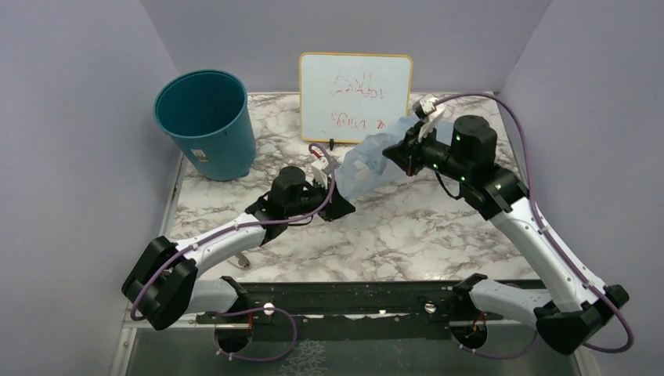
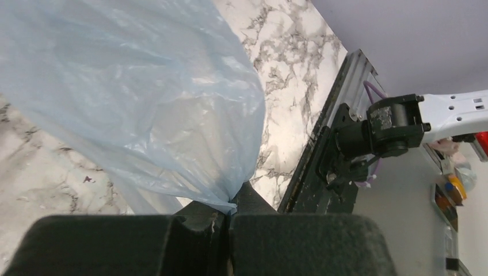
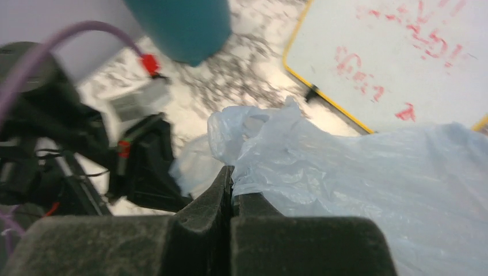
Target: Put the trash bags into the trash bin
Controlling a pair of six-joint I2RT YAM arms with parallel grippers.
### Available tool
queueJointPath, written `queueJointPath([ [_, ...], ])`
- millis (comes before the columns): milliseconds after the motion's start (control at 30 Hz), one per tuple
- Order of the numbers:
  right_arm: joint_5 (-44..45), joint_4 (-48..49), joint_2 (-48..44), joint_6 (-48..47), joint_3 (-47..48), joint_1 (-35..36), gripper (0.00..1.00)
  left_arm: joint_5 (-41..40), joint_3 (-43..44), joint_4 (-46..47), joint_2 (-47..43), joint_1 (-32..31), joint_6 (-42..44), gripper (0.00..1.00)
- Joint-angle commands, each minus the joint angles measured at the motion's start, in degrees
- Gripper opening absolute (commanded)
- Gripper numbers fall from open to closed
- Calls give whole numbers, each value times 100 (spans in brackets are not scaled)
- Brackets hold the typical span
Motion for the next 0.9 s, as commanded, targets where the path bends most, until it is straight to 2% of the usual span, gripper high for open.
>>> queueJointPath([
  [0,1180,-1709,832,-665,668,-12,1,-673,173,-412,-481,27,426,0],
  [67,467,-2180,1096,-913,969,-24,1,-835,249,-648,-601,85,662,0],
  [133,29,-2195,1166,-668,1076,-30,1,-826,337,-788,-651,215,793,0],
  [233,-569,-2513,1358,-829,1283,-24,1,-470,342,-694,-710,613,781,0],
  [333,-1422,-2739,1555,-916,1476,-25,1,672,207,-13,-662,1473,504,11],
  [400,-1759,-2734,1685,-909,1540,-25,1,1402,374,180,-543,1797,403,18],
  [500,-1761,-2919,2039,-826,1778,-23,1,2488,748,186,-313,1821,613,20],
  [567,-1824,-2945,2201,-832,1836,-25,1,2894,983,182,-145,1817,563,27],
  [667,-2008,-2981,2384,-828,1960,-23,1,3176,1175,191,-73,1795,606,34],
  [867,-2128,-3056,2572,-800,2144,-29,1,3798,1376,141,194,1698,710,42],
])
